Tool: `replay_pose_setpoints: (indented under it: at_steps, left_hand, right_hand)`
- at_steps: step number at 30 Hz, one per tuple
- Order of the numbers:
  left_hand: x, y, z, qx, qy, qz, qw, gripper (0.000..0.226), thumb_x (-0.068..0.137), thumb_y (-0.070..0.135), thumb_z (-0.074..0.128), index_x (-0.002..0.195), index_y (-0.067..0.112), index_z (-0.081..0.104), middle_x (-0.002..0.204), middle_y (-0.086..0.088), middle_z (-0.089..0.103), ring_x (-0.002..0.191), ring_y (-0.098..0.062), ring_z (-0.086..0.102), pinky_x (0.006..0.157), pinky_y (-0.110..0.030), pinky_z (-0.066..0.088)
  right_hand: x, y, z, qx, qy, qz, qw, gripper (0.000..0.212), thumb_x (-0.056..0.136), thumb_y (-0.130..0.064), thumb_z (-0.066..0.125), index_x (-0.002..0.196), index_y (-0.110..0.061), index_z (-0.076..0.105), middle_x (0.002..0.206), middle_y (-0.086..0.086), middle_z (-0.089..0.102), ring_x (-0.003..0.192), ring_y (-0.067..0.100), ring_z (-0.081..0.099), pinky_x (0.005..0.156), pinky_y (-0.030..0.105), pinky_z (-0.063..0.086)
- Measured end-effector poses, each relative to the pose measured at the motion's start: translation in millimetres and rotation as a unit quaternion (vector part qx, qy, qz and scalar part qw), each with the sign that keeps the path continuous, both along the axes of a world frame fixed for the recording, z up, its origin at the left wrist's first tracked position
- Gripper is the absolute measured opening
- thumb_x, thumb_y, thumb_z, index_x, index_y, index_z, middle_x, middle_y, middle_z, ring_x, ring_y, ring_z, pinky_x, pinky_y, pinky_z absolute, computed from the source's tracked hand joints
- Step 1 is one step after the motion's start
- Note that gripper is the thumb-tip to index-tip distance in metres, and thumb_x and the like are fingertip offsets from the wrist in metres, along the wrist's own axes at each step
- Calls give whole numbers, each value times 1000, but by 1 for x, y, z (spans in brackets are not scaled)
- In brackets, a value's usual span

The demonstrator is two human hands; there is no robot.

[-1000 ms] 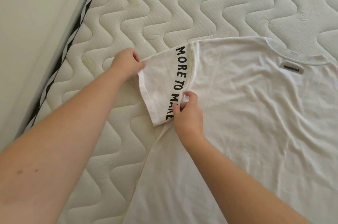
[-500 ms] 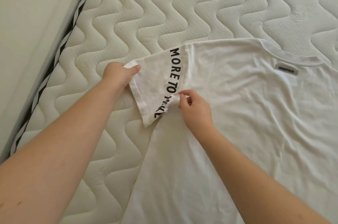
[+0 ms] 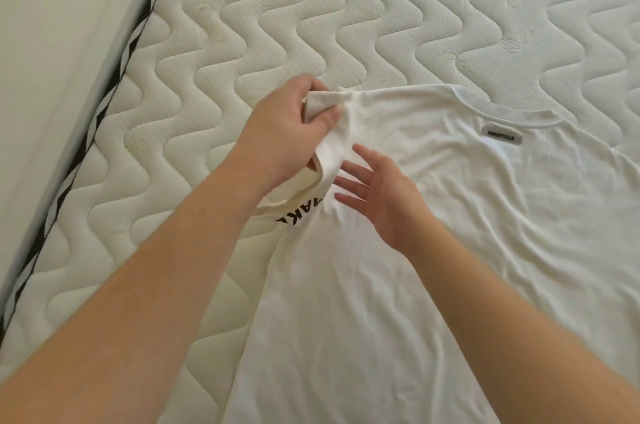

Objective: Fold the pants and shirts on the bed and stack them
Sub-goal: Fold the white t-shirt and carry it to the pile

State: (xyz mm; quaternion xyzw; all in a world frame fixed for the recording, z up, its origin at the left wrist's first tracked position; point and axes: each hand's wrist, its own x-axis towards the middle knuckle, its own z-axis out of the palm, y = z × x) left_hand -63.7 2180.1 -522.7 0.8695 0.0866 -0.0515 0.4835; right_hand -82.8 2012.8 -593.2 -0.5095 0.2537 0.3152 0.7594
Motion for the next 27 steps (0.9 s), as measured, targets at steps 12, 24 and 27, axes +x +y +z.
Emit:
replay_pose_setpoints:
  at_steps: [12, 24, 27]
  left_hand:
    - [3, -117, -49, -77, 79, -111, 988, 16, 103, 31, 44, 109, 23, 56, 96, 1, 70, 69, -14, 70, 75, -40, 58]
    - [119, -95, -103, 323, 43, -362, 873, 49, 100, 11, 42, 147, 26, 39, 150, 4, 36, 121, -29, 53, 95, -39, 44]
    - [136, -104, -105, 384, 37, -381, 840, 33, 97, 16, 53, 128, 24, 57, 131, -3, 51, 112, -31, 56, 88, -40, 45]
  right_hand:
    - [-54, -91, -9, -86, 59, -179, 978, 61, 91, -71, 35, 127, -26, 55, 125, 1, 65, 109, 17, 65, 94, 38, 50]
    - [-33, -101, -30, -202, 12, -189, 961, 15, 97, -14, 58, 112, -13, 62, 99, -1, 71, 88, 16, 67, 78, 30, 54]
    - [-35, -124, -30, -199, -68, -136, 968, 10, 97, -14, 59, 100, -20, 66, 87, -10, 74, 80, 7, 69, 70, 22, 55]
